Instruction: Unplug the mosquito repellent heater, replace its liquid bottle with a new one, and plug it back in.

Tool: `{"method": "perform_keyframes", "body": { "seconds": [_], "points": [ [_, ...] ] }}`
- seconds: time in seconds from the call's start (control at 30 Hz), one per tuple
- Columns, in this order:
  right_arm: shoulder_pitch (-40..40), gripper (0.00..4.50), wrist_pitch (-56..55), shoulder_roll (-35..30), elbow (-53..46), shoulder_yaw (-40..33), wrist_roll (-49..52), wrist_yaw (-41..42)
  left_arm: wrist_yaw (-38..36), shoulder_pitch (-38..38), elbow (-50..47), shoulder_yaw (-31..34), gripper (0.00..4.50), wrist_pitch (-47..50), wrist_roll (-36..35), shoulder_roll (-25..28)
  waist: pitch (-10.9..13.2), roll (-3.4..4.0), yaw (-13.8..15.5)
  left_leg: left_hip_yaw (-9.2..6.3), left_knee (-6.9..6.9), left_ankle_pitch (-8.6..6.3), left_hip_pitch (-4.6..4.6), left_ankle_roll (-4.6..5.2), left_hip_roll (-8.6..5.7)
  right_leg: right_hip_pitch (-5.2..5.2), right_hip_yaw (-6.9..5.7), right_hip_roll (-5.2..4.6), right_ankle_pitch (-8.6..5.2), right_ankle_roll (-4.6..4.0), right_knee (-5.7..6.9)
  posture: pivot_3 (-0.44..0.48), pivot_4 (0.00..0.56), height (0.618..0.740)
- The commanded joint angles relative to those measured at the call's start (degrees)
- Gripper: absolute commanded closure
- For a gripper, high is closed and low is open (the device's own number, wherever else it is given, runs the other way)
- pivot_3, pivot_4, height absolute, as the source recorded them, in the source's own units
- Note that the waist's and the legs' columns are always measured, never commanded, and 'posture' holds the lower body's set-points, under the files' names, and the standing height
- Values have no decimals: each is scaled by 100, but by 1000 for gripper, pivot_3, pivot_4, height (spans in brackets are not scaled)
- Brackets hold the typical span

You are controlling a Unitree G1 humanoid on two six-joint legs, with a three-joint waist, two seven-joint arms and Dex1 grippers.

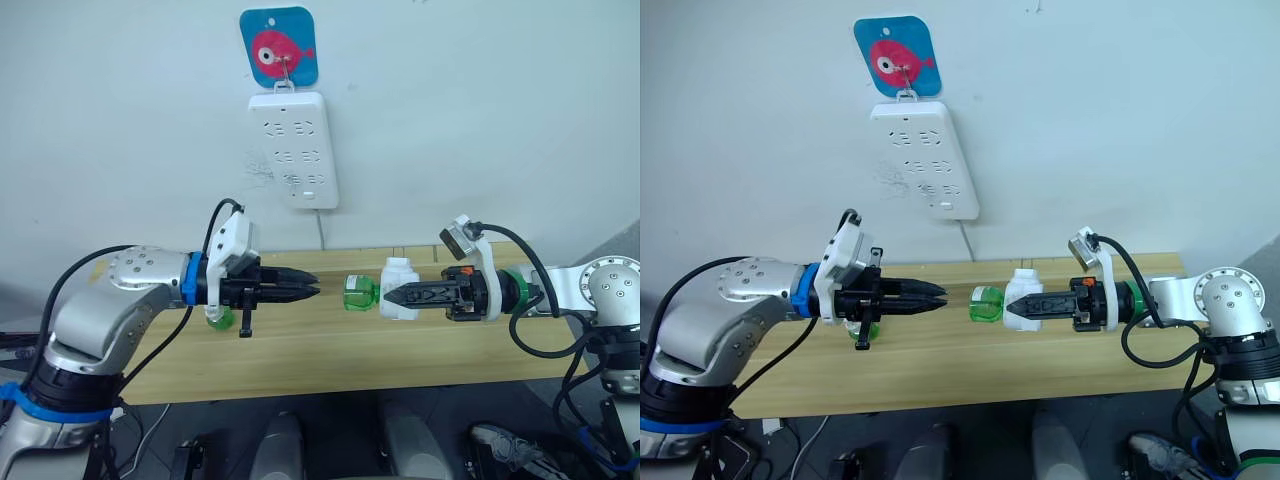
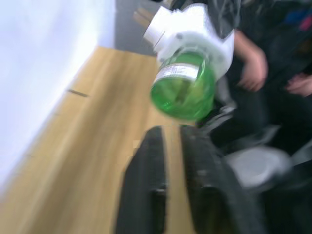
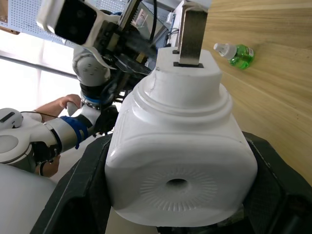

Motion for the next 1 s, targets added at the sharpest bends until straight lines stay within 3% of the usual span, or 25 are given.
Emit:
{"method": "perform_keyframes", "body": {
  "seconds": [0.03,0.2,0.43,0.87,1.0],
  "points": [
    [-107,1444,2,18,-47,-193,161,46,-225,323,165,12,2761,-1548,572,-373,0,1,2,3,0,0,0,0,-1,0,2,-2,0,0,-1,-84,201,725],
    [-133,1445,25,22,-43,-194,158,47,-571,529,528,-161,1215,-3119,1027,-892,0,0,5,7,0,0,-2,1,-4,0,5,-6,1,1,-4,-90,200,725],
    [-136,1445,80,-6,-70,-195,182,78,-312,151,1019,-265,1203,-3589,1276,-1372,-1,0,-7,4,5,0,0,1,-3,0,2,-5,2,3,4,-96,196,725],
    [-158,1445,125,-18,-128,-187,212,111,-675,-140,1300,-424,1203,-3626,968,-1460,-1,0,-27,3,5,0,1,1,-3,1,1,-4,2,3,6,-107,190,725],
    [-153,1445,122,-21,-145,-189,236,102,-413,-254,1493,-350,368,-3685,1140,-1525,-1,0,-29,1,7,0,2,1,-3,1,0,-4,2,3,9,-109,189,725]
  ]
}}
